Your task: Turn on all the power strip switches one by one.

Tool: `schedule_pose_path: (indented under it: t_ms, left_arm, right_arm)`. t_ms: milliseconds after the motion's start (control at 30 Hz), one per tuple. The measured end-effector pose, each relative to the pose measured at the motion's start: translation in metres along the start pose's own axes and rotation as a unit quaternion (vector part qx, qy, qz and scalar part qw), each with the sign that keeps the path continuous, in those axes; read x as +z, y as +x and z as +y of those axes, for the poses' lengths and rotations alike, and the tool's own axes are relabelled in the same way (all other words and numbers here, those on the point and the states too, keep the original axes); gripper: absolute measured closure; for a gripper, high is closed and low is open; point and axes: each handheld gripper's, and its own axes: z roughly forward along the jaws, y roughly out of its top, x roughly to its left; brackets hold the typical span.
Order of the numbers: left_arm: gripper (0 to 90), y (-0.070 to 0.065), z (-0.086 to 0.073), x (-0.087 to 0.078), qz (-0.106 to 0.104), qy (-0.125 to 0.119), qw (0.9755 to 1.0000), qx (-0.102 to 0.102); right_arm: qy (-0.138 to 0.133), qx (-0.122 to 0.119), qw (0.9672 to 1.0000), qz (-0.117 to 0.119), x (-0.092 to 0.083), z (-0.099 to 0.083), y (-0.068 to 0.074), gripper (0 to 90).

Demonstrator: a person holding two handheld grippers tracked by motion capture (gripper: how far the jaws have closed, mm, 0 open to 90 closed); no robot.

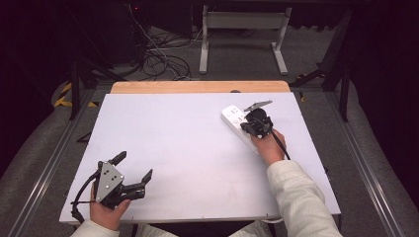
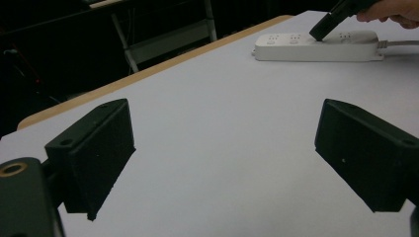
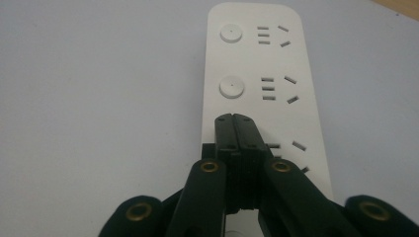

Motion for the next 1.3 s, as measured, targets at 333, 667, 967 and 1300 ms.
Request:
schedule_pose_path:
  t_ms: [333,667,967,1300]
  left_arm:
    - [8.5,0.0002,0.0000,-0.0006,0.000,0.000,1.0000,0.002]
    - [8.5,-0.0001,-0.0002,-0.0003,-0.002,0.000,1.0000,0.001]
    - [8.5,-0.0004,-0.0003,-0.0005,-0.002,-0.001,1.0000,0.001]
    - [8.5,-0.0005,-0.0003,-0.0002,-0.004,-0.001,1.0000,0.000]
  right_arm:
    - [-0.004,0.006,1.0000,-0.001,0.0009,-0.0013,0.0010,90.0]
    - [-0.006,0.003,0.9998,-0.020,0.0019,-0.0030,0.0057,90.0]
    - [-0.012,0.015,0.9996,-0.019,0.0025,-0.0055,0.0054,90.0]
    - [-0.013,0.017,0.9995,-0.023,0.0031,-0.0062,0.0062,90.0]
